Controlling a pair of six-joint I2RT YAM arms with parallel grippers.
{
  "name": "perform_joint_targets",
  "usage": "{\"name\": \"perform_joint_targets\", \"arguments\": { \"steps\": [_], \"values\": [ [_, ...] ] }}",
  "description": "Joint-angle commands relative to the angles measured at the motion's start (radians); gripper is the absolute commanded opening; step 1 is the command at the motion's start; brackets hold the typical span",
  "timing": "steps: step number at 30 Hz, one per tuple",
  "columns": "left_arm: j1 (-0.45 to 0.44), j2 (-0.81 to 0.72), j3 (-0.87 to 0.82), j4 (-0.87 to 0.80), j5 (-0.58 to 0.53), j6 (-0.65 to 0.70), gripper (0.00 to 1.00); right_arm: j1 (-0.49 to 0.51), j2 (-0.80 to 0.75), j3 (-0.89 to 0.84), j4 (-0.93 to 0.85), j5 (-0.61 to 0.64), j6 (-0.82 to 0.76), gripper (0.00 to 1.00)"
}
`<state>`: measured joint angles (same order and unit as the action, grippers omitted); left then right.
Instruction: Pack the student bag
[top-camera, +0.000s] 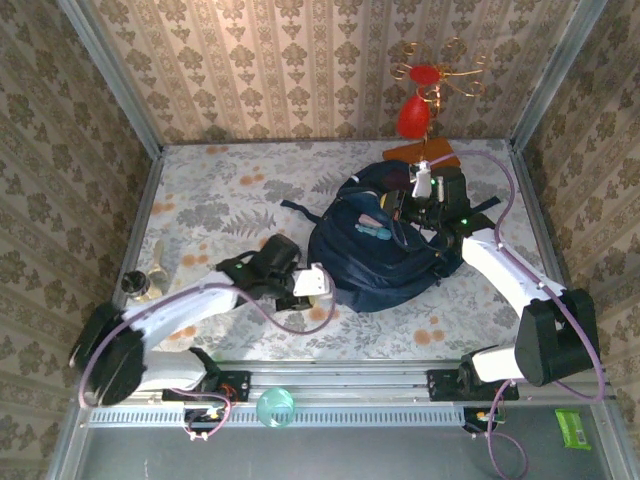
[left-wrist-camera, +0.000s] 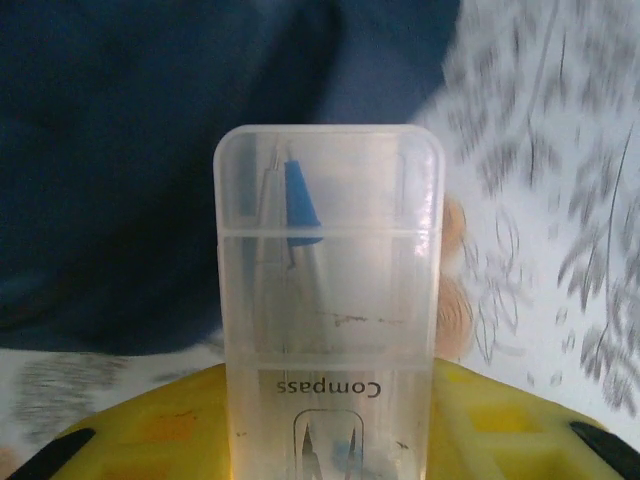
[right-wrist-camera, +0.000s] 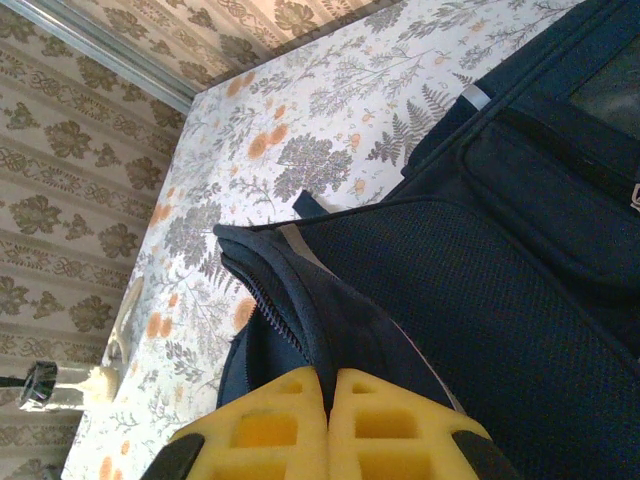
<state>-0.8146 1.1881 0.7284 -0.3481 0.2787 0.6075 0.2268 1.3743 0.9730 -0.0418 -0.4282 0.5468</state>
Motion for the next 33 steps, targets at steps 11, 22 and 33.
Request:
{"name": "perform_joint_targets", "arguments": {
  "steps": [11, 22, 33],
  "values": [
    [-0.026, 0.168, 0.271, 0.354, -0.141, -1.184, 0.33, -0.007, -0.026, 0.015, 0.046, -0.028, 0.049, 0.0],
    [-0.073, 0.35, 0.301, 0.592, -0.284, -1.702, 0.3, -0.001, -0.039, 0.013, 0.057, -0.036, 0.063, 0.0],
    [-0.088, 0.437, 0.324, 0.648, -0.328, -1.826, 0.44, 0.004, -0.035, 0.048, 0.05, -0.038, 0.054, 0.0]
  ]
}}
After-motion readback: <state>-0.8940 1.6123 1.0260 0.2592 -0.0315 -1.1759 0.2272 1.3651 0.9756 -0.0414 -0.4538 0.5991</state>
